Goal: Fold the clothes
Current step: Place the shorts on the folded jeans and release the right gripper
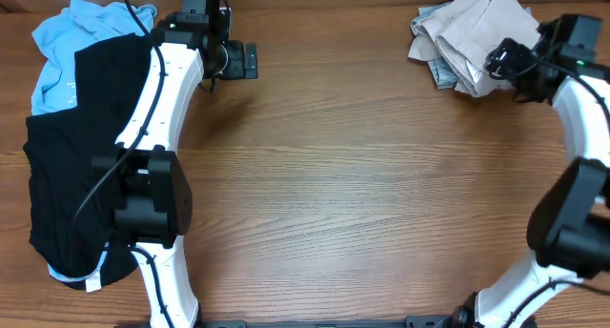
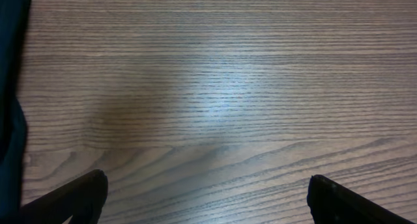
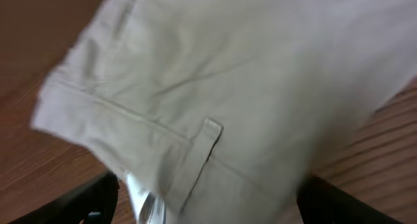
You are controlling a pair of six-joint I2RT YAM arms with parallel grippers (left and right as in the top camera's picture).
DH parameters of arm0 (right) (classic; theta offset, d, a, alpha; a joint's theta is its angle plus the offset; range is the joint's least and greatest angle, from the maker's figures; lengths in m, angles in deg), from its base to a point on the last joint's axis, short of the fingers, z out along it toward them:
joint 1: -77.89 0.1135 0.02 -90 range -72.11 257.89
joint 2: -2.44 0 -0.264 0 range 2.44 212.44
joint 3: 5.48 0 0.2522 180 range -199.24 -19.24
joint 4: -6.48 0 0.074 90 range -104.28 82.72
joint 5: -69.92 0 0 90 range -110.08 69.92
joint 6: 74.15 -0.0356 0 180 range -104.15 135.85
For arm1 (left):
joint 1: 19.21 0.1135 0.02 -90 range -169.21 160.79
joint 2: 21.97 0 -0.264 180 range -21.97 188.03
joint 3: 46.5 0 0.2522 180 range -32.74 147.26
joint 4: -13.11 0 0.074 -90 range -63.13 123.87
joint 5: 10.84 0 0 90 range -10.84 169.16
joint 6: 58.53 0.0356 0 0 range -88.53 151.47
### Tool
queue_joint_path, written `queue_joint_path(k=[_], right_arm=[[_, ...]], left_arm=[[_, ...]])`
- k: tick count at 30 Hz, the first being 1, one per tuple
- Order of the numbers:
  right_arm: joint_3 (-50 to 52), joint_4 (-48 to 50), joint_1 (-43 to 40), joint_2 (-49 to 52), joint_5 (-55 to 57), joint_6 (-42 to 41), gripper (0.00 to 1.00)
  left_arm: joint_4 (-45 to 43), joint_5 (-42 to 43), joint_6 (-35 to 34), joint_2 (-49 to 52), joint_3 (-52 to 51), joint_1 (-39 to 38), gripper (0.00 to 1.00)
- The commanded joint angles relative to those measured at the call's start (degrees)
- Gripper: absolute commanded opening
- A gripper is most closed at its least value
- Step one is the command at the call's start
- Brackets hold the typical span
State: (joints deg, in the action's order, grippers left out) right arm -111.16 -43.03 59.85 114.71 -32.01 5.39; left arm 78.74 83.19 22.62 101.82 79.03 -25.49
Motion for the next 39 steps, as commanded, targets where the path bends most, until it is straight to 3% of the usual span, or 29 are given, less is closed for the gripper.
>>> queue_joint_path(k=[1, 11, 20, 24, 32, 39], right_arm=[[-1.18, 0.13, -0.28, -6.97, 2.56, 8.59, 0.91], [-1.16, 17.09, 2.84, -1.18, 7.30, 9.25, 0.92], [-1.16, 39.36, 7.74, 13.73, 16.17, 9.44, 0.92], [-1.16, 46.07, 8.35, 20.59, 17.44, 9.42, 0.96], [-1.16, 44.87, 8.28, 27.39, 17.49, 9.68, 1.00], [-1.22, 41.42, 8.28, 13.68, 17.44, 9.68, 1.00]], left_arm=[[0.11, 0.04, -0.59, 0.61, -0.13, -0.17, 1.00], [0.17, 0.07, -0.61, 0.61, -0.13, -0.17, 1.00], [-0.79, 0.02, -0.59, 0.61, -0.13, -0.17, 1.00], [-0.66, 0.04, -0.59, 0.61, -0.13, -0.17, 1.00], [-0.11, 0.02, -0.57, 0.61, -0.13, -0.17, 1.00], [-0.11, 0.02, -0.59, 0.61, -0.13, -0.17, 1.00]])
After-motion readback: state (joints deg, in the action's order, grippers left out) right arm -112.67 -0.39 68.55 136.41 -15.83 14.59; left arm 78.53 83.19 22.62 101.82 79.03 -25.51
